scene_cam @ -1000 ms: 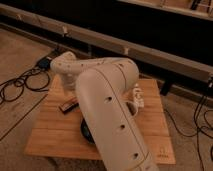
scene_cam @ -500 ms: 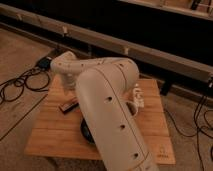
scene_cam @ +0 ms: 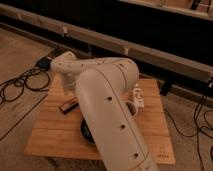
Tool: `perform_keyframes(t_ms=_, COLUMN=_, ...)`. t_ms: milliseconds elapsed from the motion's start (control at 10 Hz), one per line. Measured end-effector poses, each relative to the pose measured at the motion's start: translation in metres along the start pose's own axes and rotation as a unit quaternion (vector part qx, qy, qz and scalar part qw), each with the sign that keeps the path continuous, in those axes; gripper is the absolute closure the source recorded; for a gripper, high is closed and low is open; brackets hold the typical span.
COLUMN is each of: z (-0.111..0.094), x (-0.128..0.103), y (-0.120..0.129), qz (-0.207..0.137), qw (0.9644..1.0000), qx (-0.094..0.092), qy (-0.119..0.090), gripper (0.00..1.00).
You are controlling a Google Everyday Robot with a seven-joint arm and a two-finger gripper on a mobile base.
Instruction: Place the eraser on the white sponge
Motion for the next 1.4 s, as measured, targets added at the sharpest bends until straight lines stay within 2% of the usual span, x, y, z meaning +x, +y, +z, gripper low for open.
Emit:
perform_keyframes(t_ms=400, z=0.019, x=0.01, y=0.019, qz=-0.022, qw=0.9997, qx=-0.01, qy=0.003, gripper=0.35)
perform_keyframes(t_ms=700, z=0.036, x=0.014, y=0.024, qz=-0.013, qw=0.9998, qx=-0.013, qy=0.008, gripper=0.35)
perform_keyframes(t_ms=1200, z=0.036, x=0.014, y=0.025, qz=-0.012, qw=0.9998, qx=-0.015, qy=0.007, gripper=0.35)
perform_keyframes(t_ms=1400, z=0.049, x=0.023, y=0.022, qz=-0.009, qw=0.9995, qx=-0.018, qy=0.027, gripper=0.35)
